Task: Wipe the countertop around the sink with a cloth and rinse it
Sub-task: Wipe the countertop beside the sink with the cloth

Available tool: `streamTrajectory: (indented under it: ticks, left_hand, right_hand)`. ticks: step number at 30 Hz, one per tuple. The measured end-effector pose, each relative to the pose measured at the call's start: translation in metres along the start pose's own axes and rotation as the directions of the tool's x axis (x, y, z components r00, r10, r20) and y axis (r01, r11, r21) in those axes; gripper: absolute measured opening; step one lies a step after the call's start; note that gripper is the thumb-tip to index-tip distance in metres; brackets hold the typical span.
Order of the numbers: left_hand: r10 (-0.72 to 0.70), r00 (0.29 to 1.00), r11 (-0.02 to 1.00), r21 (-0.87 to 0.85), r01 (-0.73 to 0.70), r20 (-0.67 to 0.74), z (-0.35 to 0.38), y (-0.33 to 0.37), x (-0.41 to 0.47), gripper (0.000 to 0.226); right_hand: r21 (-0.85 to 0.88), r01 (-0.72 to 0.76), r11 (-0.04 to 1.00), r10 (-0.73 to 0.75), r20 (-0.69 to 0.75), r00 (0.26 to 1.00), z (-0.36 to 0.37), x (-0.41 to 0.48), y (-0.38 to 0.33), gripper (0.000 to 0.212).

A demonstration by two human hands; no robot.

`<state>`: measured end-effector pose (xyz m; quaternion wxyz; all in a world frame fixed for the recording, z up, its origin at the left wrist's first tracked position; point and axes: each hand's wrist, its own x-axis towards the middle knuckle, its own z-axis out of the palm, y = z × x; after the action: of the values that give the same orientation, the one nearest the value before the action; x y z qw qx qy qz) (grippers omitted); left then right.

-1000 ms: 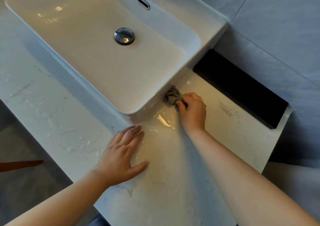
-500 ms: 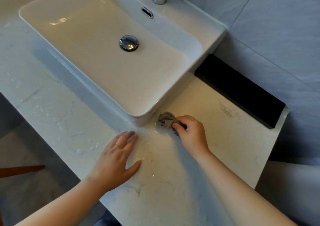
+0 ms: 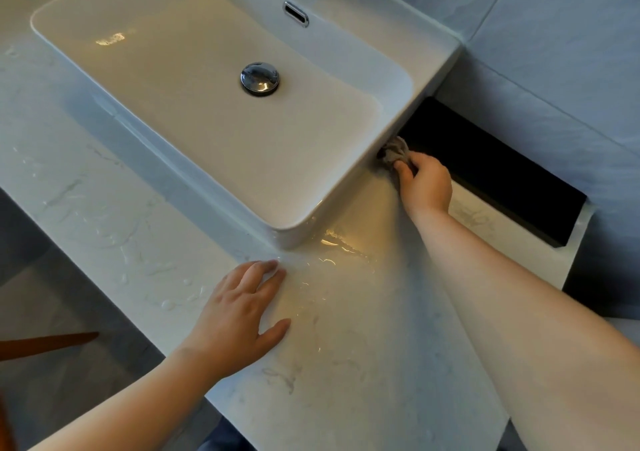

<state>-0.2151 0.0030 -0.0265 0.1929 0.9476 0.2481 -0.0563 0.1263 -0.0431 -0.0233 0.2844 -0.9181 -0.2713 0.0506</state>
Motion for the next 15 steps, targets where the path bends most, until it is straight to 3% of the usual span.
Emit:
streamTrajectory:
  ticks: [3,15]
  left_hand:
    - [0.002,1.000,1.000,0.006,-0.002,-0.002,-0.001,0.000,0.002,0.072]
    - [0.046,0.999,0.998,0.033,-0.047,0.023,-0.008,-0.004,0.001,0.076]
  right_hand:
    - [-0.034,-0.006,0.999,0.008,0.038,0.999,0.014,-0.010,0.004,0.030]
    - [0.039,0.128,0.991,-0.131,0.069,0.989,0.024,-0.116,-0.017,0.017]
